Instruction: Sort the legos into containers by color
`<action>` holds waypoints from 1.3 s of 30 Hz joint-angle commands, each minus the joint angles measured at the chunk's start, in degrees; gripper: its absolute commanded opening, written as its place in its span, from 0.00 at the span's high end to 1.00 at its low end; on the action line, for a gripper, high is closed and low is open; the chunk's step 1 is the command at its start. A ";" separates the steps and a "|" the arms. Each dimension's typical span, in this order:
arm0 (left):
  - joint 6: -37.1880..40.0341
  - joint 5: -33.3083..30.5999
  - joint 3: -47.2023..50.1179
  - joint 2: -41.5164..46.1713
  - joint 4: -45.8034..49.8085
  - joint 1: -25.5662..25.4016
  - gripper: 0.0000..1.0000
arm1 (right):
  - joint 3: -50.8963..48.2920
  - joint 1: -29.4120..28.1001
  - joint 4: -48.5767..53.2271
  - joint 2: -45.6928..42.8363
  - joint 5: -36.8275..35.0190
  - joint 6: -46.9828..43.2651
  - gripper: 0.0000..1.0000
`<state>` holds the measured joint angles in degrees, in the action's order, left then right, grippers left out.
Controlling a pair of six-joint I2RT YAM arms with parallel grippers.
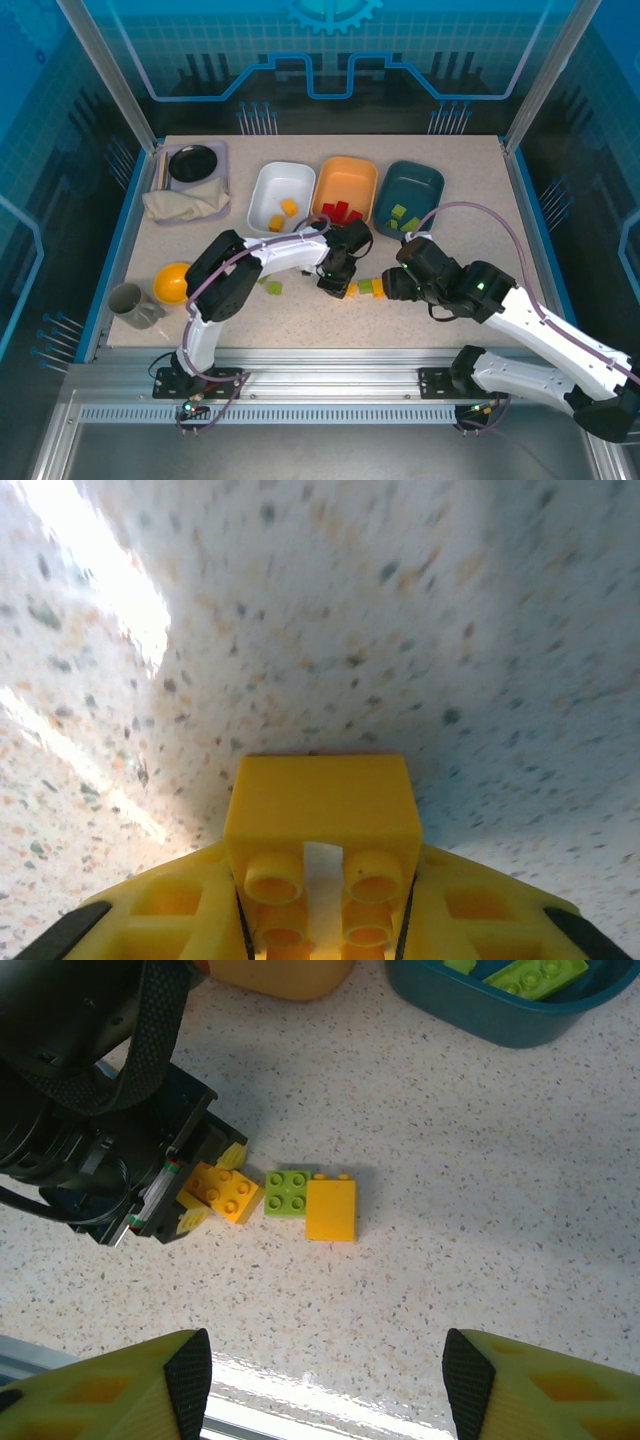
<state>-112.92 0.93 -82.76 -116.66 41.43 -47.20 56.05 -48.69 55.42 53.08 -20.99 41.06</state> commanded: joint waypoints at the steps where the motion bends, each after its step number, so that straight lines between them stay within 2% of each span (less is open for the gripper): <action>1: 7.65 -6.69 -0.63 7.14 5.51 3.40 0.74 | 2.09 0.93 -3.28 -0.15 1.89 -3.30 0.35; 4: 18.46 -8.93 -1.25 12.29 7.14 6.80 0.79 | 1.24 1.64 -10.07 -0.54 6.69 -6.37 0.35; 10: 45.93 -10.13 -8.69 14.63 13.75 16.70 0.79 | 2.07 6.79 -22.01 5.81 18.66 -7.11 0.34; 15: 71.16 -2.25 -19.90 7.27 16.13 24.52 0.80 | 6.39 11.43 -26.81 14.72 28.73 -7.13 0.31; 19: 84.53 -0.18 -26.30 0.92 18.32 26.82 0.80 | 10.45 14.18 -28.50 20.33 33.24 -5.90 0.27; 23: 89.56 0.59 -30.06 -4.18 20.55 27.90 0.80 | 14.38 15.20 -28.52 25.20 34.78 -4.12 0.24; 30: 92.15 0.75 -29.91 -9.14 19.66 28.04 0.81 | 16.45 15.05 -28.15 29.07 35.08 -2.64 0.24; 31: 92.35 0.15 -30.00 -9.55 19.78 28.04 0.79 | 16.71 15.01 -27.43 29.55 34.89 -2.80 0.24; 33: 92.52 -0.90 -30.47 -10.30 20.27 28.12 0.65 | 17.14 14.61 -25.69 30.41 34.33 -3.56 0.24; 39: 91.45 -1.96 -31.39 -7.47 20.97 28.08 0.43 | 17.41 10.01 -22.49 32.61 29.44 -4.24 0.26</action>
<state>-22.13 -0.05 -112.18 -126.50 60.38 -19.59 71.72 -35.90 30.02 84.36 10.70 37.45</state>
